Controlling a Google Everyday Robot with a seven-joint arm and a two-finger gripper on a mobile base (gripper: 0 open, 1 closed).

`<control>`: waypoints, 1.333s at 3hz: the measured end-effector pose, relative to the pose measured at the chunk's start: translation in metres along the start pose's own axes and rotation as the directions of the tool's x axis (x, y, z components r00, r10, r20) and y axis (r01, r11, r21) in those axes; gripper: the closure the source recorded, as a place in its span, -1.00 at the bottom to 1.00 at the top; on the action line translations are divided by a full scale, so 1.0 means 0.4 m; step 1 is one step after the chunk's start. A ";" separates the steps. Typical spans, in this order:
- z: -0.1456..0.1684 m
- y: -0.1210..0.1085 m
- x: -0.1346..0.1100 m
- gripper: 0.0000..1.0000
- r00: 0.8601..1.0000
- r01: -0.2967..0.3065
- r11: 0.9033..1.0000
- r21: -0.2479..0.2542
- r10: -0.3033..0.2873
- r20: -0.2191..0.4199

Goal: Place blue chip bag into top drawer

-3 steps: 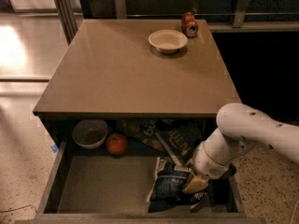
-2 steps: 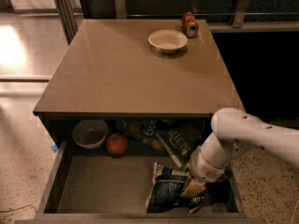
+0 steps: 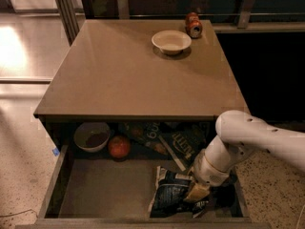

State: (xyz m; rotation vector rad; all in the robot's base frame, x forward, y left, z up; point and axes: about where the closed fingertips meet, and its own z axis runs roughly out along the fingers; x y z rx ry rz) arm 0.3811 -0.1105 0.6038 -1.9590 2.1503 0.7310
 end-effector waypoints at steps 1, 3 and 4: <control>0.000 0.000 0.000 -0.14 1.000 0.000 1.000 0.000 0.000 0.000; 0.000 0.000 0.000 -1.00 1.000 0.000 1.000 0.000 0.000 0.000; 0.000 0.000 0.000 -1.00 1.000 0.000 1.000 0.000 0.000 0.000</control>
Offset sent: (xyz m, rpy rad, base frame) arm 0.0000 0.0000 0.0000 0.0000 0.0000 0.0000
